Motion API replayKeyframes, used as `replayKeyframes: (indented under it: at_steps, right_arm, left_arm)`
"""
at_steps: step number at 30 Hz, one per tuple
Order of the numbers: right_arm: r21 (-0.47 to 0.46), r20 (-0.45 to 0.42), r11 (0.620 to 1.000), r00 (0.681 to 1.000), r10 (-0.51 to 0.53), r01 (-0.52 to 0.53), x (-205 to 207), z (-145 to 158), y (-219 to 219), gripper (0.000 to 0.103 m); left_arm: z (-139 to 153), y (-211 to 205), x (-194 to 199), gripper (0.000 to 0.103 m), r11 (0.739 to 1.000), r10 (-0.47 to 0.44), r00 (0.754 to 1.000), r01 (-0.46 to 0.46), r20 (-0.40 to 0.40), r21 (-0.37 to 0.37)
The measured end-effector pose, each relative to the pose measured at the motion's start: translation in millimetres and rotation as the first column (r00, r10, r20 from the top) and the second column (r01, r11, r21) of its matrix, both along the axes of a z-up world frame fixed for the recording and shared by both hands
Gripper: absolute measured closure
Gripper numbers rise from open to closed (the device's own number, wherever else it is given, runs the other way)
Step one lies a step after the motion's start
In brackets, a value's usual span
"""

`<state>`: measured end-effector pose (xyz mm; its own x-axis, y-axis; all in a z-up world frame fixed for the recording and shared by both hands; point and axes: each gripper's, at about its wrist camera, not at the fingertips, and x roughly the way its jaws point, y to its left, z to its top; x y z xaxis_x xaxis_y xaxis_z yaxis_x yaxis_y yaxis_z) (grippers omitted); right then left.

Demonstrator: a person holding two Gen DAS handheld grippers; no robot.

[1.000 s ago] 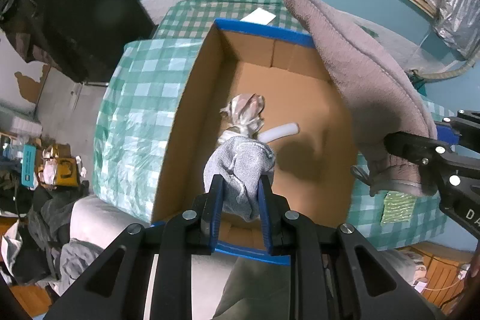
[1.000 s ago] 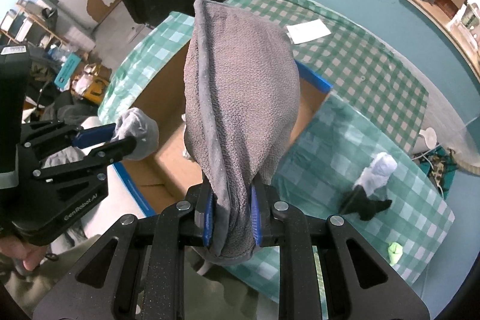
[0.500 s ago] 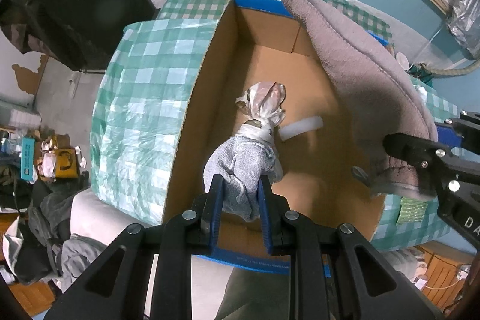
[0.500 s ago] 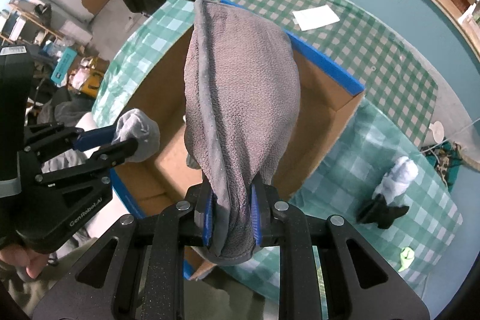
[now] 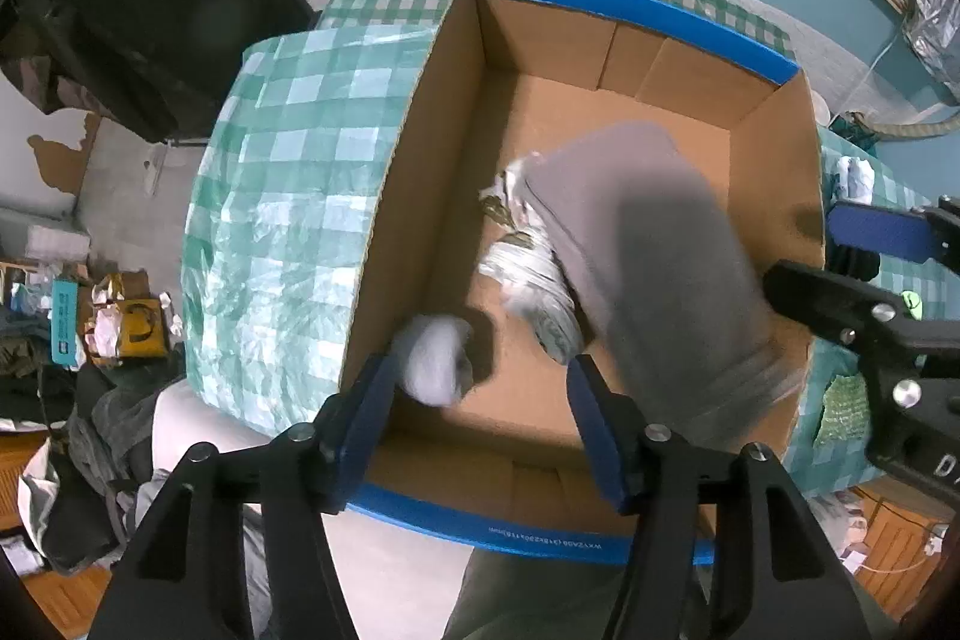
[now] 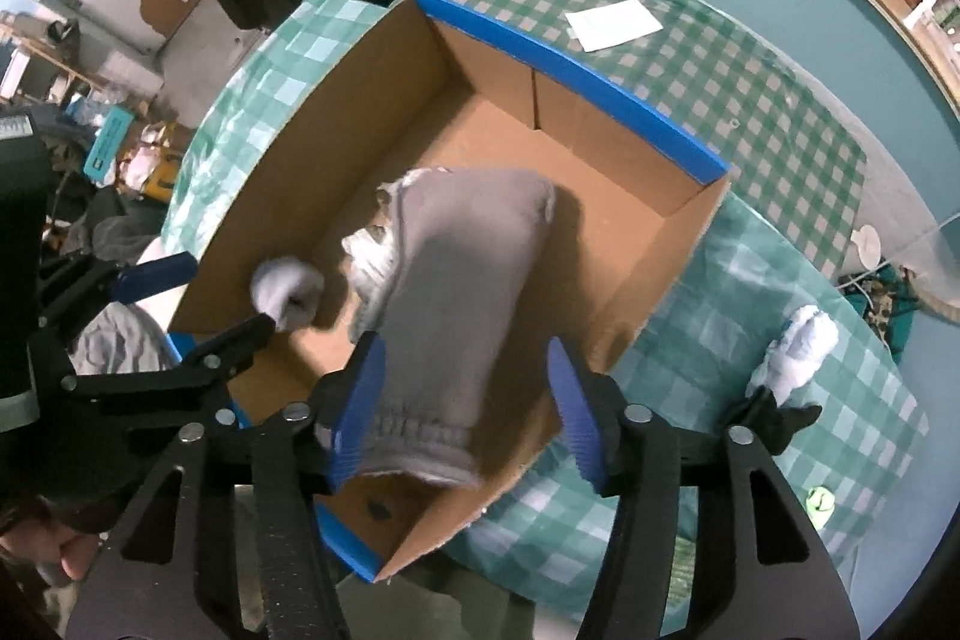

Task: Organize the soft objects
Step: 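Open both tools to drop the mitten and grey sock into the box, then move both tools back over the table toward the green cloth and black sock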

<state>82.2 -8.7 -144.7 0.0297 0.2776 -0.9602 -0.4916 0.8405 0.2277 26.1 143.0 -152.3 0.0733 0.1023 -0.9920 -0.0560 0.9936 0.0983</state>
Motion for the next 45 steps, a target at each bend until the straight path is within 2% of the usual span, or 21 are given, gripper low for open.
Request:
replayKeyframes:
  at_steps: [14,45]
  right_arm:
    - [0.019,-0.006,0.999,0.999,-0.038,0.038,-1.7,7.6,-22.2,0.037]
    - [0.017,0.006,0.978,0.978,-0.209,0.209,-4.0,20.3,-136.6,0.037]
  left_arm:
    - [5.8,-14.3,-7.3,0.029,1.0,-0.004,1.0,0.004,0.005,0.01]
    - [20.9,-98.2,0.9,0.028,0.989,-0.145,0.989,0.144,0.024,0.02]
